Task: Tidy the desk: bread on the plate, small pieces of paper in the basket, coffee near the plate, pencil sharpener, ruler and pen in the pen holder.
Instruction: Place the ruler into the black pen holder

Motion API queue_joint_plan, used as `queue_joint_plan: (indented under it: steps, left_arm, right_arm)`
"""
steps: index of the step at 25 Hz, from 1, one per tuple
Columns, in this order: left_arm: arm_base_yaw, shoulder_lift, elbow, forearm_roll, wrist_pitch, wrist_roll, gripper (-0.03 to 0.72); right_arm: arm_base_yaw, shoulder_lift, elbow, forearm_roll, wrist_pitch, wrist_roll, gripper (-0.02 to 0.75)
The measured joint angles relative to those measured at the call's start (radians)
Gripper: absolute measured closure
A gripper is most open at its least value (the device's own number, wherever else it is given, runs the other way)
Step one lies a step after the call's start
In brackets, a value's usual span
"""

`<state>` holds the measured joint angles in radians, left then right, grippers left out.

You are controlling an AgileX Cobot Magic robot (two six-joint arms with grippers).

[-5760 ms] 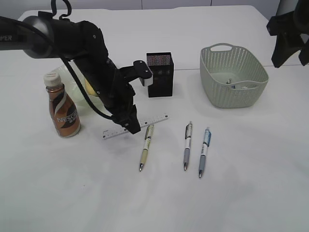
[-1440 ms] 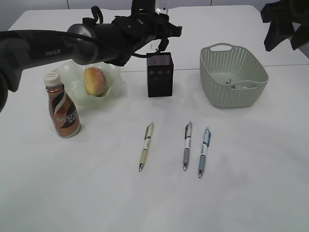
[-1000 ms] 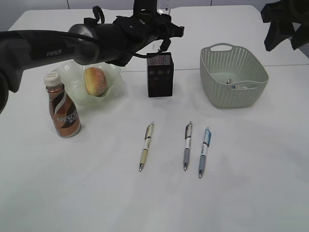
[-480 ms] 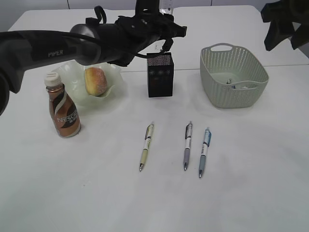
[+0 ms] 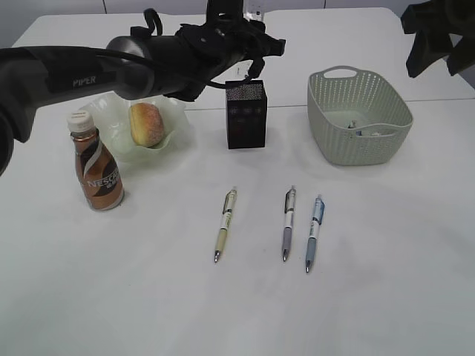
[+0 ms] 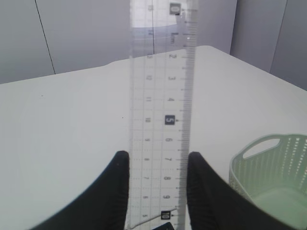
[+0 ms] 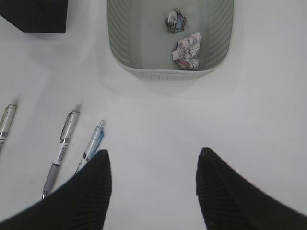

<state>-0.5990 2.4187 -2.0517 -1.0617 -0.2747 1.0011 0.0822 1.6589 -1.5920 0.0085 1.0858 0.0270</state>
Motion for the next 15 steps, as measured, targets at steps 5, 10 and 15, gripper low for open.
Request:
queue_joint_plan:
  steps: [5, 10, 15]
  left_arm:
    - [0.000, 0.000, 0.000, 0.000, -0.001, 0.000, 0.440]
    - [0.000, 0.000, 0.000, 0.000, -0.002, 0.000, 0.438]
    - [0.000, 0.000, 0.000, 0.000, -0.002, 0.000, 0.430]
  right_arm:
    - [0.000, 0.000, 0.000, 0.000, 0.000, 0.000, 0.291]
    - [0.000, 0.000, 0.000, 0.000, 0.000, 0.000, 0.291]
    - [0.000, 0.000, 0.000, 0.000, 0.000, 0.000, 0.291]
